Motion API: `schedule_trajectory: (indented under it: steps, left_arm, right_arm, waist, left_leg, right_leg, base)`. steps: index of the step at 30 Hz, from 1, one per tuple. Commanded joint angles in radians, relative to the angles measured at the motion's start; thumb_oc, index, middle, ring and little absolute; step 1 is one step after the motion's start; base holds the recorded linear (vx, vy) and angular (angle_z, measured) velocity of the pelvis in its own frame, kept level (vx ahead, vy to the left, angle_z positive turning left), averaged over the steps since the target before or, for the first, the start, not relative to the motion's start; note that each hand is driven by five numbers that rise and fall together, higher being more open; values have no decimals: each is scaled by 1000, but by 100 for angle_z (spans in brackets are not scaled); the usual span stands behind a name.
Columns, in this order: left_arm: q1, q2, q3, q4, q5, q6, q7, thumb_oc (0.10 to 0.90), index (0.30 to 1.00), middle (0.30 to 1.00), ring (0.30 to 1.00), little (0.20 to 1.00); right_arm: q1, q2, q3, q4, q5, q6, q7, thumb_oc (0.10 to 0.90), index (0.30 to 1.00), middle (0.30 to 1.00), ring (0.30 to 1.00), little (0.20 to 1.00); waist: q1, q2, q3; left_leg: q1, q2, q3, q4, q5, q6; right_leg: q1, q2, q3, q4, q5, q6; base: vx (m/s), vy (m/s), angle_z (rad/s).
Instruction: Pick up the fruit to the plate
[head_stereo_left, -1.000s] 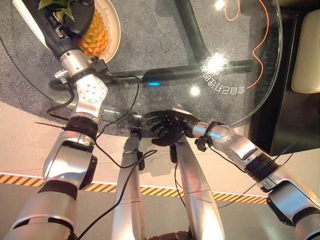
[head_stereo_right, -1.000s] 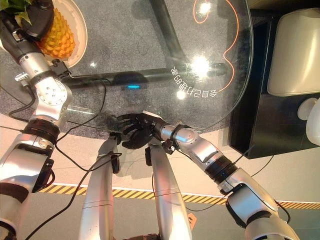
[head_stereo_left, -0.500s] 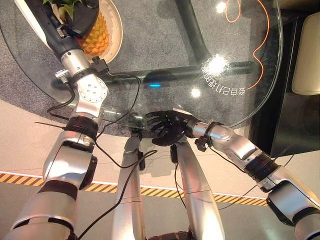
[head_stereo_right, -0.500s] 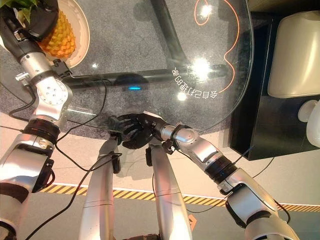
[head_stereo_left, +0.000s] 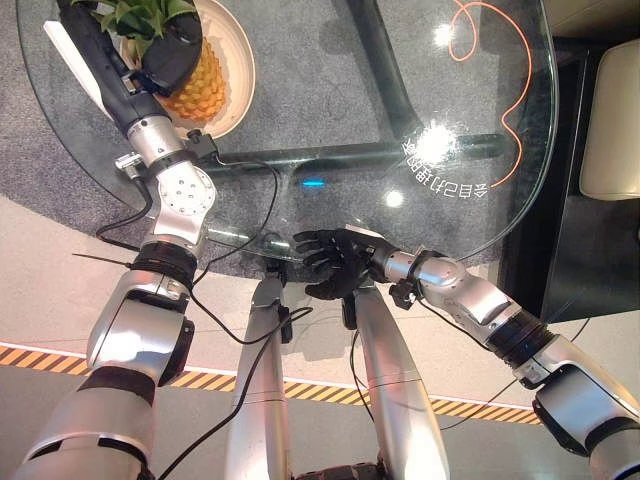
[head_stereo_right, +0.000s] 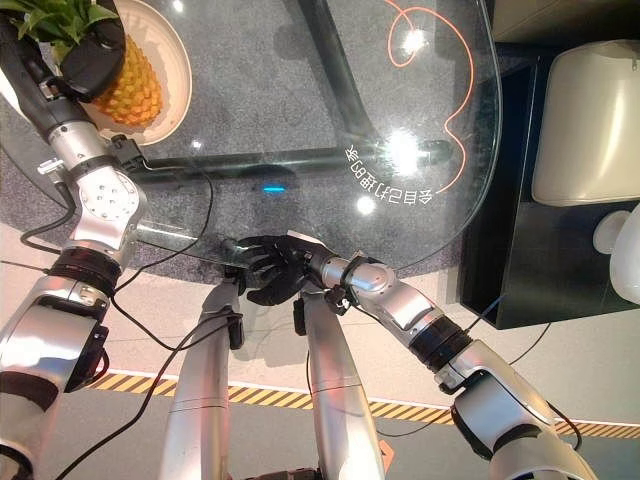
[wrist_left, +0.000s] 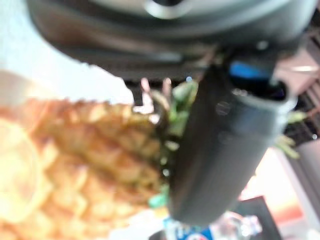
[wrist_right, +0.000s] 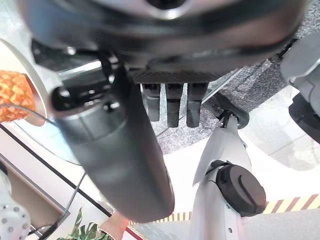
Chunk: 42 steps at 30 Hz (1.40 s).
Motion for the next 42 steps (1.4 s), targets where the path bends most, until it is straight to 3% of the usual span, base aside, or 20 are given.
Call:
schedule_trajectory:
  steps: [1,10,19,25,29,34,42]
  left_arm:
    - [-5,33,21,-69,30,-64,12,800,900,900,900,900]
    - [14,51,14,-75,2,-29,-98,800,900,900,900,900]
    - [33,60,9,-77,-118,-11,-254,800,900,900,900,900]
    - [52,64,17,-66,-172,-1,-300,800,900,900,900,900]
    - [61,67,26,-60,-201,-2,-320,800,900,900,900,900]
    - [87,61,43,-82,-219,-50,-284,800,900,900,900,900]
    - [163,59,65,-172,-148,-70,-260,800,900,900,900,900]
  right_arm:
    - [59,30,1,-51,-15,-27,-9,800,900,900,900,900]
    - [76,19,-8,-78,-22,-35,-9,800,900,900,900,900]
    - [96,20,-13,-99,-41,-39,-6,800,900,900,900,900]
    - [104,15,-17,-105,-47,-38,-4,800,900,900,900,900]
    - [107,9,-19,-115,-45,-34,-2,800,900,900,900,900]
    - [125,12,-21,-129,-54,-34,-8,800,900,900,900,900]
    - [167,14,-34,-169,-70,-40,-17,800,900,900,900,900]
  waist:
    - [15,-9,-24]
    - [20,-13,-24]
    - [19,-8,-24]
    - [17,0,-24]
    - [17,0,-24]
    - [18,2,-24]
    - [30,14,-24]
  left_leg:
    - [20,-46,-32,59,-64,-19]
    - [61,-39,-38,10,-37,-21]
    - [94,-36,-45,-31,-14,-23]
    - [106,-32,-44,-51,-2,-24]
    - [111,-29,-42,-58,2,-26]
    - [121,-28,-43,-65,2,-26]
    - [145,-31,-51,-77,4,-25]
  right_leg:
    - [64,8,-36,-153,67,28]
    - [104,14,-54,-184,70,25]
    - [135,16,-60,-213,76,23]
    - [147,15,-63,-227,79,23]
    - [153,14,-65,-233,78,22]
    - [163,14,-67,-235,73,21]
    - [192,13,-73,-242,66,17]
  base:
    - [-43,-59,3]
    - [-49,-57,3]
    - [-39,-42,-1]
    - [0,0,0]
    - [0,0,0]
    - [0,0,0]
    - [4,-36,0]
